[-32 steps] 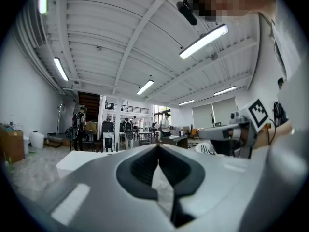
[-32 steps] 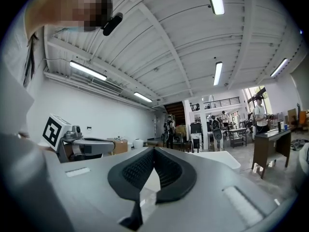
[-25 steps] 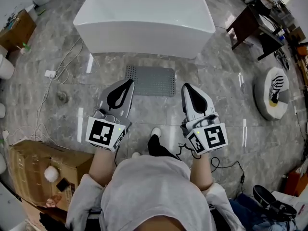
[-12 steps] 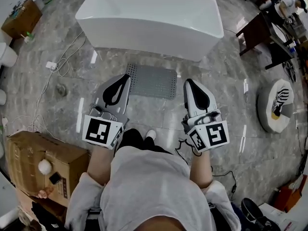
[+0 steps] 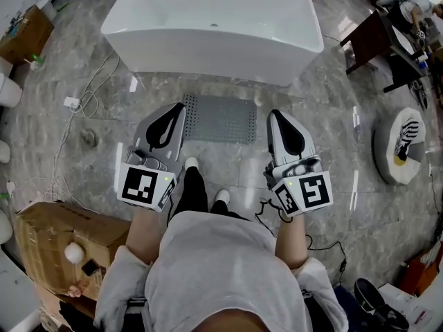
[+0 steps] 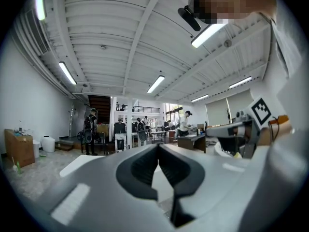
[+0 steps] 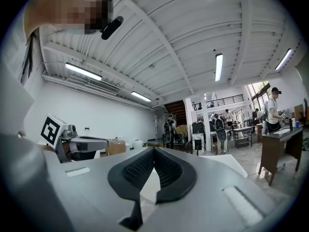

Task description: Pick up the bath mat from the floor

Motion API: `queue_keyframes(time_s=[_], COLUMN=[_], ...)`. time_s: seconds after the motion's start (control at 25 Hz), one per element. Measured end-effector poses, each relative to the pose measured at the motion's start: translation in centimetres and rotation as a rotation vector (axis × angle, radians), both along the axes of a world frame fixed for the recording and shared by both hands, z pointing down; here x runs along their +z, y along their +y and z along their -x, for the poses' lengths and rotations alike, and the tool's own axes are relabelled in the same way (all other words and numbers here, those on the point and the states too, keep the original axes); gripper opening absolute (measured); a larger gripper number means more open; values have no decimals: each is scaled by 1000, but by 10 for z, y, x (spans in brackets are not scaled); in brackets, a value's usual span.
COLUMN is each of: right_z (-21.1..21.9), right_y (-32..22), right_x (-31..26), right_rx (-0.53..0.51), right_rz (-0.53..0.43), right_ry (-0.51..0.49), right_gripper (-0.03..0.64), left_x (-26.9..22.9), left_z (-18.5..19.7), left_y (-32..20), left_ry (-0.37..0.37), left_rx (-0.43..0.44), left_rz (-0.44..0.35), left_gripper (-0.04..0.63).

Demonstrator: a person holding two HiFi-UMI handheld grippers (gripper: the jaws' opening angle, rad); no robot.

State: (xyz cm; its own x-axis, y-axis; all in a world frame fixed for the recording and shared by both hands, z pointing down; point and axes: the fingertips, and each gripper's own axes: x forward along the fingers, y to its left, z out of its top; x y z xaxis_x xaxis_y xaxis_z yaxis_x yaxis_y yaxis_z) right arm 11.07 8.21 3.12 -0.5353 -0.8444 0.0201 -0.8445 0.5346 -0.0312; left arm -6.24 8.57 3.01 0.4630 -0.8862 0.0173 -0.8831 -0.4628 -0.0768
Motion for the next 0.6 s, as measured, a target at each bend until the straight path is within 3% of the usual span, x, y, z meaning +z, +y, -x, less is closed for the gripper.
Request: queue_keyframes(time_s=[0.6], right_z=[36], right_y=[-111], right_x=[6], right_rx=[123], right_rz=[27], right_ry=[-17], right_gripper=[0], left_x=[10], left_z=[41], left_y=[-132], left_ry=[-8], left_rx=[111], left_rz=[33], left_gripper=[2])
